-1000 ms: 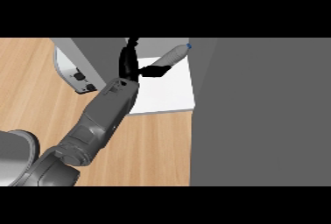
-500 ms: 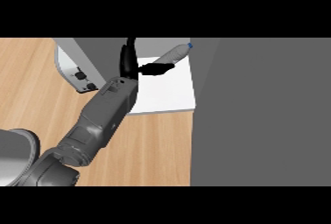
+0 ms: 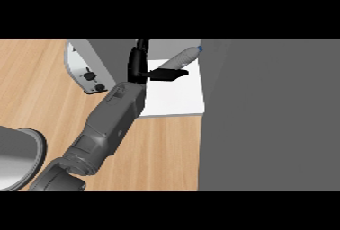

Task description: Pick up the bottled water, place it into the cabinet and close the cabinet

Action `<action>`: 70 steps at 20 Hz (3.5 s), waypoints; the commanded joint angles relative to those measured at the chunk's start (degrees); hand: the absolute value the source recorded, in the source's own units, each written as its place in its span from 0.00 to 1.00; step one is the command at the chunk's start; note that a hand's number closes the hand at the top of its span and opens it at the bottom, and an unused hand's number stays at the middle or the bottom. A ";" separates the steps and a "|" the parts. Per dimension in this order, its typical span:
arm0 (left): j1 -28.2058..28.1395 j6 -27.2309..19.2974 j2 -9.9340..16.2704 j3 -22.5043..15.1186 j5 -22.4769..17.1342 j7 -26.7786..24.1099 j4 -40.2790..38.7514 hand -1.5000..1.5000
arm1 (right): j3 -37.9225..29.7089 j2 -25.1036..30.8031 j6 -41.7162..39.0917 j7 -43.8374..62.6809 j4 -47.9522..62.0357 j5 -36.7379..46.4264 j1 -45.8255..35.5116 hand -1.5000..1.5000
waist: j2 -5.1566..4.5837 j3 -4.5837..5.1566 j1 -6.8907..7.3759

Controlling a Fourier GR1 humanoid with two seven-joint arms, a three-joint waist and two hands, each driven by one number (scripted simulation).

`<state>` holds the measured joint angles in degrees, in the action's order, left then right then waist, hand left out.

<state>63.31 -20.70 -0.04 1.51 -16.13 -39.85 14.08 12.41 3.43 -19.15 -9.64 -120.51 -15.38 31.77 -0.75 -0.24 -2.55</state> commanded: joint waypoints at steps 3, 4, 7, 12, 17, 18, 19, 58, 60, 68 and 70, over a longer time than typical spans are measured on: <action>-7.01 5.95 2.13 -0.35 -0.87 -2.65 5.02 0.00 | -1.01 0.16 0.70 1.12 -1.73 -1.85 0.49 0.00 | 1.06 0.26 2.78; -7.79 6.84 2.39 -0.79 -1.17 -2.91 5.85 0.00 | -0.31 0.11 1.52 1.89 -1.74 -0.20 0.74 0.00 | 1.14 0.27 3.04; -9.54 7.95 2.35 -2.20 -2.67 -1.33 8.63 0.00 | -1.34 0.21 0.09 -2.13 0.27 -0.44 2.90 0.00 | 1.59 0.22 3.85; -11.04 8.09 1.74 -5.63 -5.53 2.48 14.92 0.00 | 0.16 -0.51 1.66 0.01 -1.28 0.26 2.65 0.00 | 1.71 0.24 4.46; -19.30 8.67 0.04 -11.06 -8.02 5.02 25.93 0.00 | 2.29 -1.83 2.93 -0.29 -0.91 2.62 3.56 0.00 | 2.23 0.22 5.84; -20.69 9.89 1.75 -11.13 -8.58 5.67 28.00 0.00 | 1.84 -1.39 2.92 -0.04 -2.01 2.21 4.35 0.00 | 2.29 0.23 6.15; -22.68 8.79 0.04 -12.34 -8.95 5.90 29.92 0.00 | 3.69 -2.20 3.51 -0.06 -2.32 3.69 4.62 0.00 | 2.25 0.25 6.02; -102.46 13.36 27.72 -17.76 -17.63 12.19 121.17 0.00 | 30.55 2.70 -2.93 16.19 -13.22 25.55 -2.52 1.00 | 1.05 0.39 4.92; -104.12 15.94 28.50 -15.13 -19.55 10.89 120.07 0.00 | 32.13 1.81 -2.97 19.06 -15.63 24.43 -1.90 1.00 | 1.11 0.45 5.06; -109.00 23.34 29.95 -9.28 -23.49 8.07 118.61 0.00 | 30.28 -3.02 0.85 24.69 -11.61 17.96 -9.45 1.00 | 0.78 0.42 5.88; -109.63 24.85 30.18 -8.87 -23.73 7.60 118.24 0.00 | 31.72 -3.02 3.99 25.54 -10.40 18.61 -11.74 1.00 | 0.75 0.46 6.03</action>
<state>-43.88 0.98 29.51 -9.21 -37.72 -30.93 131.93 35.06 8.40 -22.55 12.22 -131.09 6.65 24.27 -0.54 -0.07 3.11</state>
